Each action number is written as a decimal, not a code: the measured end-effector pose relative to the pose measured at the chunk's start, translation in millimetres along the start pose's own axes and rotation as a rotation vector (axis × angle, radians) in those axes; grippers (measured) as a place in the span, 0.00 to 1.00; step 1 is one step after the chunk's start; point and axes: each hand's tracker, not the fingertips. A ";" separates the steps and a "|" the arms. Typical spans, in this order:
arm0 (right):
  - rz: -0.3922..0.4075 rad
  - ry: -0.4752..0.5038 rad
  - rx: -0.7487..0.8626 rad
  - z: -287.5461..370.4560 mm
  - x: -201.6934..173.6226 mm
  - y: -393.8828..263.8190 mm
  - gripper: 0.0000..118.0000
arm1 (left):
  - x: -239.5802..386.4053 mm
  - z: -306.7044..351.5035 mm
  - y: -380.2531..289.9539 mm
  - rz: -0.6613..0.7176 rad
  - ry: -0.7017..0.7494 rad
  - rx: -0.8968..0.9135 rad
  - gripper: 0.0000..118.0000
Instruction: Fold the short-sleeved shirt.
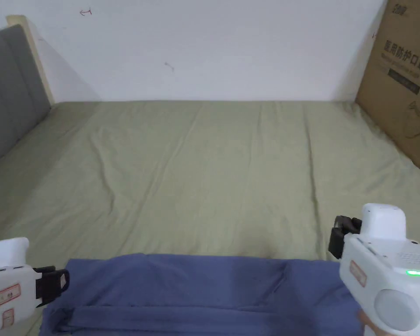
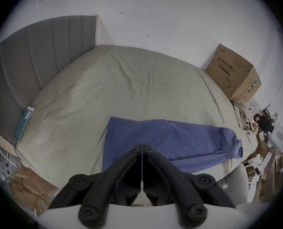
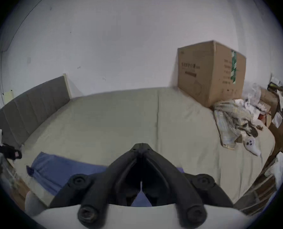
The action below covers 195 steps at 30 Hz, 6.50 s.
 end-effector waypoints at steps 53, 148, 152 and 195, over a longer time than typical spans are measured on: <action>-0.020 0.056 -0.102 -37.9 -80.3 -5.3 0.01 | -126.7 -100.5 -0.4 0.457 -0.405 -0.243 0.07; -0.190 0.026 -0.152 5.8 31.0 -12.7 0.01 | 59.7 -81.6 2.6 0.250 -0.439 -0.221 0.01; -0.154 0.051 -0.167 1.5 11.7 -12.9 0.01 | 14.7 -75.2 -18.7 0.368 -0.404 -0.206 0.02; -0.052 0.107 -0.281 -10.1 -25.5 -24.7 0.01 | -38.1 -101.3 9.6 0.321 -0.428 -0.381 0.07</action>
